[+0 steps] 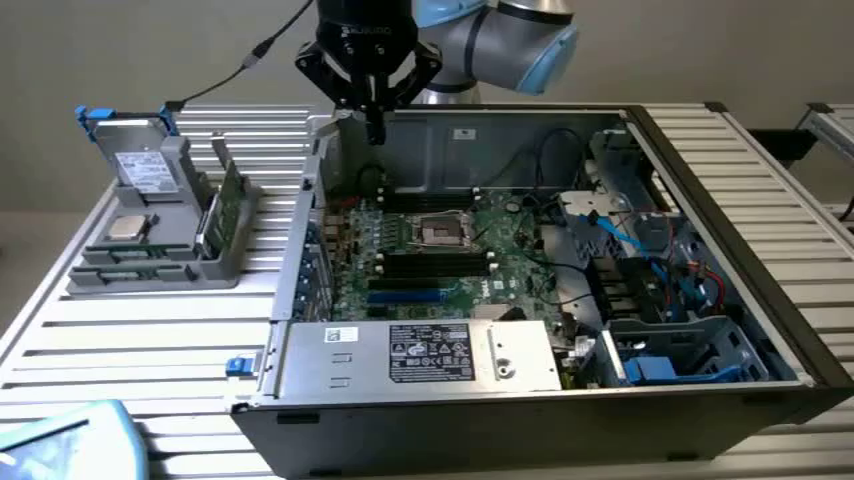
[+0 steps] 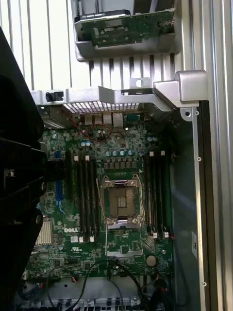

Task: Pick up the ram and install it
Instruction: 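Reach for the ram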

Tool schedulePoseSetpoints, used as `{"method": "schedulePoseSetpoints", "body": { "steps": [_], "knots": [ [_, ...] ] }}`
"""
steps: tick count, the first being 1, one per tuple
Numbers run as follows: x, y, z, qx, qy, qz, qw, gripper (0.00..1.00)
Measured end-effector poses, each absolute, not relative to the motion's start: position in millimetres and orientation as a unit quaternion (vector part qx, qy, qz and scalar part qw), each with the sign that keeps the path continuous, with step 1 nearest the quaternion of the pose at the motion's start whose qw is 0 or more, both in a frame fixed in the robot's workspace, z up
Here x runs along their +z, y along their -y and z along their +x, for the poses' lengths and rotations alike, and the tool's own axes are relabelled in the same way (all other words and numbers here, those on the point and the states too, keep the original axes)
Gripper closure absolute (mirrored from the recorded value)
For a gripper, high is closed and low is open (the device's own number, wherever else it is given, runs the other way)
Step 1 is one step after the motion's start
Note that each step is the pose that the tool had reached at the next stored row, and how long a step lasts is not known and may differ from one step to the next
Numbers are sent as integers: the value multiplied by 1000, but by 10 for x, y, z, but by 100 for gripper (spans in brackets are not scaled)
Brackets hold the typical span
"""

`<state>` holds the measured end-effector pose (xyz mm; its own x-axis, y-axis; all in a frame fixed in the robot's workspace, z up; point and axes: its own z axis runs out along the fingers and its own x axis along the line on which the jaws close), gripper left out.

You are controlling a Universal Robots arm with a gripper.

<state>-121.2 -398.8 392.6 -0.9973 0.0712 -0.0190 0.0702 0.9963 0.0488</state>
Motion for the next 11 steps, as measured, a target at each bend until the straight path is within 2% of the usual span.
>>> {"method": "schedulePoseSetpoints", "body": {
  "steps": [11],
  "knots": [
    [3926, 3988, -1212, 24, -999, 35, 10, 89]
  ]
}}
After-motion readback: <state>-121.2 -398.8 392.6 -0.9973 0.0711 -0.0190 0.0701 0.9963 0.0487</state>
